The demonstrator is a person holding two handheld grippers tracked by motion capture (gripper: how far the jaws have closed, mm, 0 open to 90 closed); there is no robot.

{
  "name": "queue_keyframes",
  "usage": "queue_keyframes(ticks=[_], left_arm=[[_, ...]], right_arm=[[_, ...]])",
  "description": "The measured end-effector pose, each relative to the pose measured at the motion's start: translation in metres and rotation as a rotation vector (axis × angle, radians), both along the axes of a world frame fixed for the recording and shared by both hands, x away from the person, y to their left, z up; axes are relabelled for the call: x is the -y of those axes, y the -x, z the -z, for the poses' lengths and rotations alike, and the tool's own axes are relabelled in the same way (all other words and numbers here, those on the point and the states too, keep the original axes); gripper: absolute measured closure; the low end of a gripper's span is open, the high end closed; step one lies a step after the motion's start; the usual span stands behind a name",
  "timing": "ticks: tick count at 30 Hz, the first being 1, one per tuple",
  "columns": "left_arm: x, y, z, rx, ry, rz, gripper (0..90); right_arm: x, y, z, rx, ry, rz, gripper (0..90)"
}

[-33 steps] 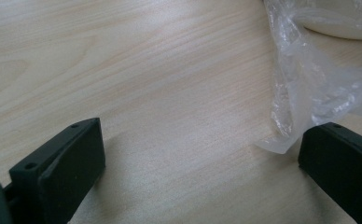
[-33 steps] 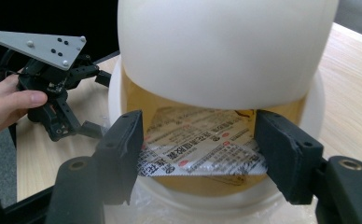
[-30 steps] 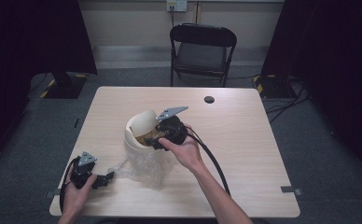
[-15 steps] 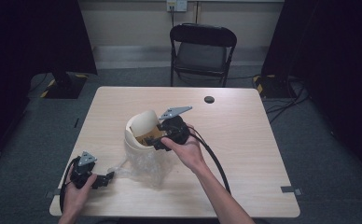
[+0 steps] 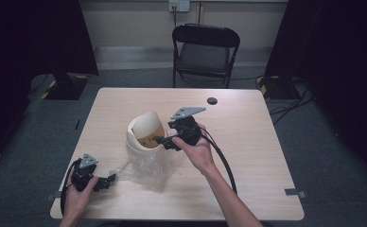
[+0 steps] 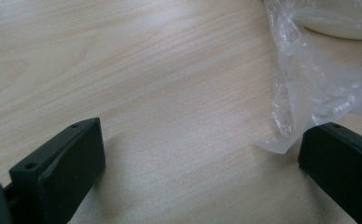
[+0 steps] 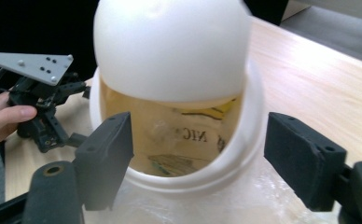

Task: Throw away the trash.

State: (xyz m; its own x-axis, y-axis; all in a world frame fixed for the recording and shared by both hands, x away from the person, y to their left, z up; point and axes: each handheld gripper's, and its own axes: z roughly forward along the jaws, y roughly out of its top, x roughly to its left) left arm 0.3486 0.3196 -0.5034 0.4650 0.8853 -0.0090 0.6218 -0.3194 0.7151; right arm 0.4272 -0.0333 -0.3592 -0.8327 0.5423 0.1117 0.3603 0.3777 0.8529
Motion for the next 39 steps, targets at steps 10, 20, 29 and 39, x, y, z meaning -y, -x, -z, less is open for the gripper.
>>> queue_keyframes(ticks=[10, 20, 29, 39], left_arm=[[0.0, 0.001, 0.0, -0.001, -0.006, 0.0, 0.0], [0.0, 0.001, 0.0, -0.001, -0.005, 0.0, 0.0], [0.0, 0.001, 0.0, -0.001, -0.005, 0.0, 0.0], [0.0, 0.001, 0.0, -0.001, -0.005, 0.0, 0.0]], right_arm=[[0.029, -0.001, 0.001, 0.019, -0.011, 0.091, 17.6], [0.066, 0.002, 0.009, 0.011, -0.008, 0.157, 14.5], [0.097, 0.007, 0.013, 0.005, -0.006, 0.243, 14.5], [0.128, 0.014, 0.023, -0.005, 0.006, 0.325, 14.5]])
